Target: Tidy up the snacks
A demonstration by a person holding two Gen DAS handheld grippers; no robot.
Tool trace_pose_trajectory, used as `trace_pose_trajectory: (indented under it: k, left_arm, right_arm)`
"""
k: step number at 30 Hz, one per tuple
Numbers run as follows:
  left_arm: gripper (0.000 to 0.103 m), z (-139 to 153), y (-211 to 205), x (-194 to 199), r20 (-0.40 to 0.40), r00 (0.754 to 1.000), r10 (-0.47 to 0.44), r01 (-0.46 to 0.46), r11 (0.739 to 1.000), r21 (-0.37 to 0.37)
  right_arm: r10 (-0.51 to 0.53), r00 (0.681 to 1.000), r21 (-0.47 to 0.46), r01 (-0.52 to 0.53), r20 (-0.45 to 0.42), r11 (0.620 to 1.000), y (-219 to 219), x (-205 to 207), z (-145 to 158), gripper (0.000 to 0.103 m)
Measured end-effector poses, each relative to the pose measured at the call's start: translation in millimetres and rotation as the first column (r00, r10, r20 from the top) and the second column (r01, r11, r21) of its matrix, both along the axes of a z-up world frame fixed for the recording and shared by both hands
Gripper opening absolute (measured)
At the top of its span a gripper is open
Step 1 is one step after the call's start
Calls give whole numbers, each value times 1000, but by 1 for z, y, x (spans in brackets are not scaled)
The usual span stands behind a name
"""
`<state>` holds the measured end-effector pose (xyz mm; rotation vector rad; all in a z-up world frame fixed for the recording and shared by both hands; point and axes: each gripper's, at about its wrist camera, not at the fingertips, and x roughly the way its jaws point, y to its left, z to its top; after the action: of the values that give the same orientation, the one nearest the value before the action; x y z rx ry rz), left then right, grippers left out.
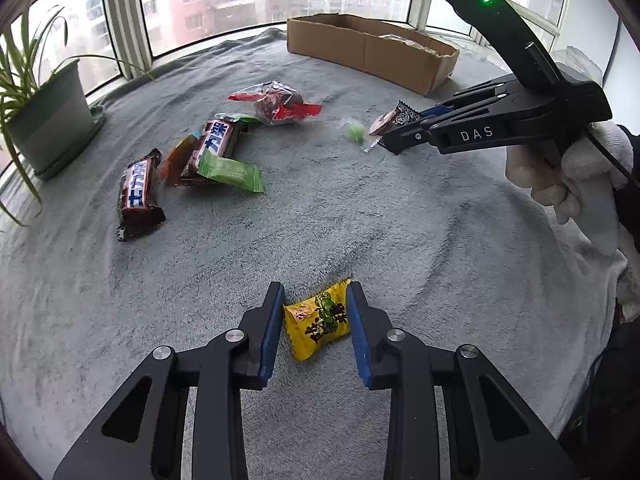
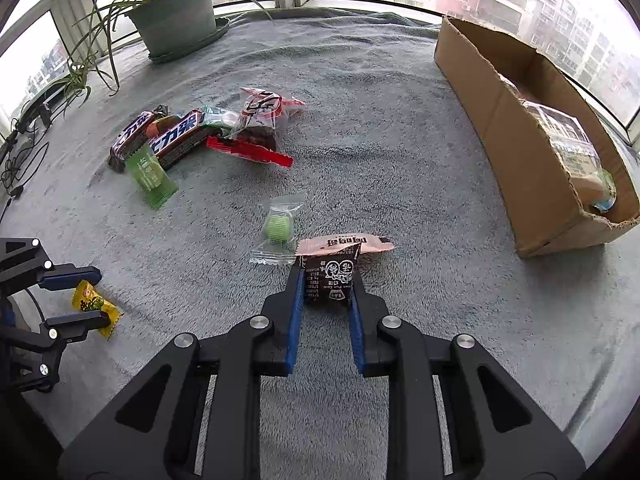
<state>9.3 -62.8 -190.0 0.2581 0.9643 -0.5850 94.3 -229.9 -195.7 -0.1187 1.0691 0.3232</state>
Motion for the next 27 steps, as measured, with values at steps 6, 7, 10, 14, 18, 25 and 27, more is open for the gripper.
trace_pose_trajectory:
  k: [6, 7, 10, 14, 18, 25, 27]
  left_arm:
    - [22, 1, 8, 3, -28, 999, 35, -37, 998, -57]
    - [22, 1, 9, 3, -31, 999, 42, -44, 997, -65]
    - [20, 2, 11, 2, -31, 998, 49, -51, 996, -74]
    - [19, 2, 14, -2, -28, 998, 52, -55, 995, -81]
    - [18, 3, 15, -5, -18, 998, 52, -54, 996, -75]
    - [8, 18, 24, -4, -11, 995, 95, -96, 987, -132]
    - [6, 23, 25, -4, -4, 995, 95, -95, 986, -140]
  right_arm:
    - [-40, 999, 90, 42, -16, 995, -11, 1, 2, 15]
    - [-39, 999, 92, 41, -13, 995, -11, 0, 3, 14]
    - [-39, 999, 101, 40, -8, 994, -11, -5, 6, 14]
    - [-50, 999, 118, 51, -5, 992, -15, -10, 11, 13]
    - [-68, 998, 131, 66, 11, 989, -21, -13, 19, 13]
    - [-89, 995, 160, 81, 48, 984, -31, -21, 36, 12]
    - [-89, 995, 160, 80, 50, 984, -32, -21, 38, 12]
